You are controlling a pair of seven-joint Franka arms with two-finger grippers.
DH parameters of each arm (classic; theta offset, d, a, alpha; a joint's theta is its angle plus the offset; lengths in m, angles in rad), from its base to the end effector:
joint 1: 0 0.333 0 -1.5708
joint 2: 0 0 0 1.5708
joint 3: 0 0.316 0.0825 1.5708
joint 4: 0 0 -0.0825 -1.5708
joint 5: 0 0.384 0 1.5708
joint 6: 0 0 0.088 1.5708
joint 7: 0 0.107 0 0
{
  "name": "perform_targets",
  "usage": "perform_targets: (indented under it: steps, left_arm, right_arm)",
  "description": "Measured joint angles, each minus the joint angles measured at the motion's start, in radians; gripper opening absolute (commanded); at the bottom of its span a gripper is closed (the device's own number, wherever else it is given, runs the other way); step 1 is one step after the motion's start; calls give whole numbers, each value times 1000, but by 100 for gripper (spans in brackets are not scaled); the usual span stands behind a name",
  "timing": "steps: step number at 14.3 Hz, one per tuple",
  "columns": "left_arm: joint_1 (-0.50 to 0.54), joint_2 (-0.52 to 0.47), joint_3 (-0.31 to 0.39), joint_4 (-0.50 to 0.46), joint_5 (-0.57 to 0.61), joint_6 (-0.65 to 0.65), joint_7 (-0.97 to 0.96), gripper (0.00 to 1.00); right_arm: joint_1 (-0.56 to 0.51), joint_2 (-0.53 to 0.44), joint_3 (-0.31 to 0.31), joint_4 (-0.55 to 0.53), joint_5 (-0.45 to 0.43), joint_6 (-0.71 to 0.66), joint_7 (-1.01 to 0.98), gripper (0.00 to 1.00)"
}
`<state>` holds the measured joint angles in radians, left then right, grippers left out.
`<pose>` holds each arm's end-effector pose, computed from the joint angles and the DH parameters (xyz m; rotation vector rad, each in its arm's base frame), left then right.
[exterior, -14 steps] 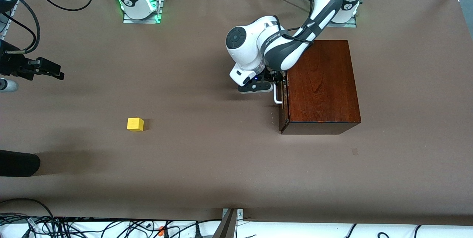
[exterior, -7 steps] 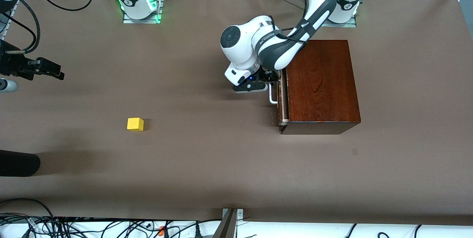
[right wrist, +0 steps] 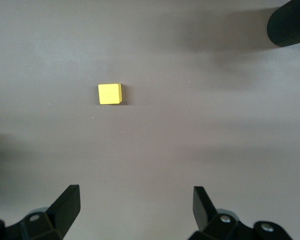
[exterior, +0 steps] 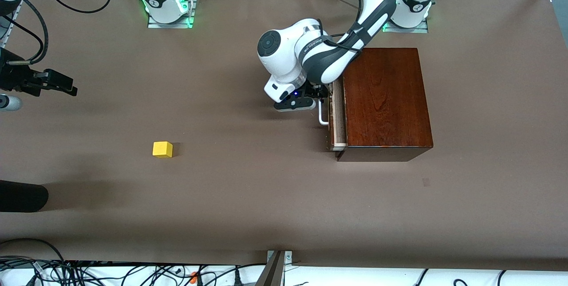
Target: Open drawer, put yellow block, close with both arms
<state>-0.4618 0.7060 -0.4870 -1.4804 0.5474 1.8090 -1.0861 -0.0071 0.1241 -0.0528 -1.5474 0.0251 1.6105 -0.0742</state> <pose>0.4729 -0.4928 0.2737 -2.8051 0.0228 -0.0174 0.5918 -0.0311 0.5678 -3.1176 -0.0199 0.0927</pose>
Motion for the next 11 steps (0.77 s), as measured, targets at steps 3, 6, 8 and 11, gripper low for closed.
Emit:
perform_targets:
  steps: [3,6,8,11]
  left_arm:
    - [-9,12,-3,19,-1,9,-7,100]
    - [-13,19,-3,30,-3,9,-9,100]
    - [-13,21,-3,39,-14,16,-12,100]
    - [-24,39,-11,69,-28,55,-42,100]
  right_arm:
    - [0,0,0,1,0,1,0,100]
    - [0,0,0,1,0,1,0,100]
    - [-2,0,-1,1,0,8,0,100]
    - [-3,6,-12,1,17,16,1,100]
